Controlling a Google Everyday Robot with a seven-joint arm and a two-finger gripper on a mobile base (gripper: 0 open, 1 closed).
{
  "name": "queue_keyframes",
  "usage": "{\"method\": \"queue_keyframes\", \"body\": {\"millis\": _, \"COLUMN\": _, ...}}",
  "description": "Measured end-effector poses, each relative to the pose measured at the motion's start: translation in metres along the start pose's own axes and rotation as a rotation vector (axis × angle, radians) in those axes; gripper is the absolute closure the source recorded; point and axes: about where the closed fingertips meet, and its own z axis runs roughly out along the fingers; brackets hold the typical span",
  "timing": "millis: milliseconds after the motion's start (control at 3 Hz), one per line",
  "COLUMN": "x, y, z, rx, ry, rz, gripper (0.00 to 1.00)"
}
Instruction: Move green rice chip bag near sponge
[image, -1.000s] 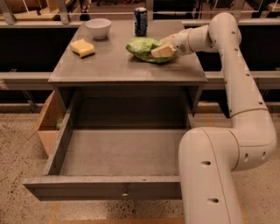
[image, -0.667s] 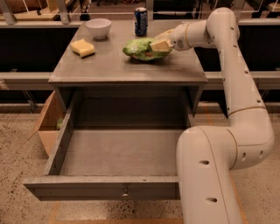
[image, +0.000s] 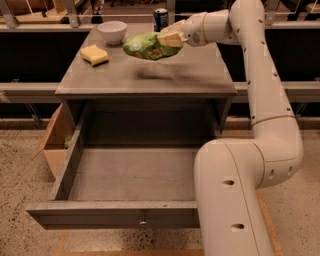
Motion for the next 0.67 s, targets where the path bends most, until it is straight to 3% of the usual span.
{"method": "queue_keyframes", "body": {"millis": 667, "x": -0.015, "y": 0.016, "z": 0.045, "rx": -0.041, "ry": -0.024, "rz": 0.008, "gripper": 1.00}}
